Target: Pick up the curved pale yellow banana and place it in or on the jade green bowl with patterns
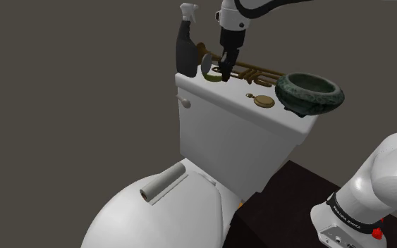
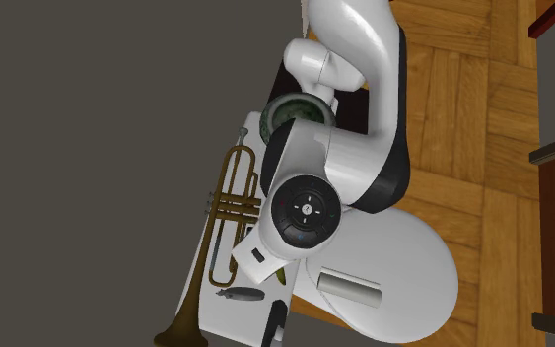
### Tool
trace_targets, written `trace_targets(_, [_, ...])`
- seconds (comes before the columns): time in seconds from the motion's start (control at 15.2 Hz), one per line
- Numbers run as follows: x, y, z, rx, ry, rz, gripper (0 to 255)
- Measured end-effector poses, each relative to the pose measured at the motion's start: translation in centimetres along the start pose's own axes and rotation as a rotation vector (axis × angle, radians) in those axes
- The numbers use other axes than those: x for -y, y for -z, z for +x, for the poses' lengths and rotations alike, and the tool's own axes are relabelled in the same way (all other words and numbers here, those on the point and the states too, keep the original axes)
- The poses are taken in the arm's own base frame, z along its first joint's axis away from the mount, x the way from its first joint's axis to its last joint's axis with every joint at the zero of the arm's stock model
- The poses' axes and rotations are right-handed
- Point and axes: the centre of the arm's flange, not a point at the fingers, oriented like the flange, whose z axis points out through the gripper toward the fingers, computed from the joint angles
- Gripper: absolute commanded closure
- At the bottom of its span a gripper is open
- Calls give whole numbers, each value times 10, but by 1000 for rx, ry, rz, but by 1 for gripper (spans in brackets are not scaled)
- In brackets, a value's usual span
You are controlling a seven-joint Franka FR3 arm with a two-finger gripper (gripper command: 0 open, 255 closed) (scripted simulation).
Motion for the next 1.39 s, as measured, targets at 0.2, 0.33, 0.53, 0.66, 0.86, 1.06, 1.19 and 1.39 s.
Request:
trace_targets(0.2, [-1, 14, 0, 0, 0, 0, 255])
trace_targets(0.33, [-2, 25, 0, 0, 0, 0, 255])
trace_targets(0.53, [-3, 41, 2, 0, 0, 0, 255])
trace_targets(0.66, [-5, 51, 3, 0, 0, 0, 255])
trace_targets(0.86, [-5, 68, 2, 0, 0, 0, 255])
trace_targets(1.06, [-6, 82, 2, 0, 0, 0, 255])
trace_targets(1.19, [-7, 92, 1, 0, 0, 0, 255])
trace_targets(1.39, [-8, 108, 2, 0, 0, 0, 255])
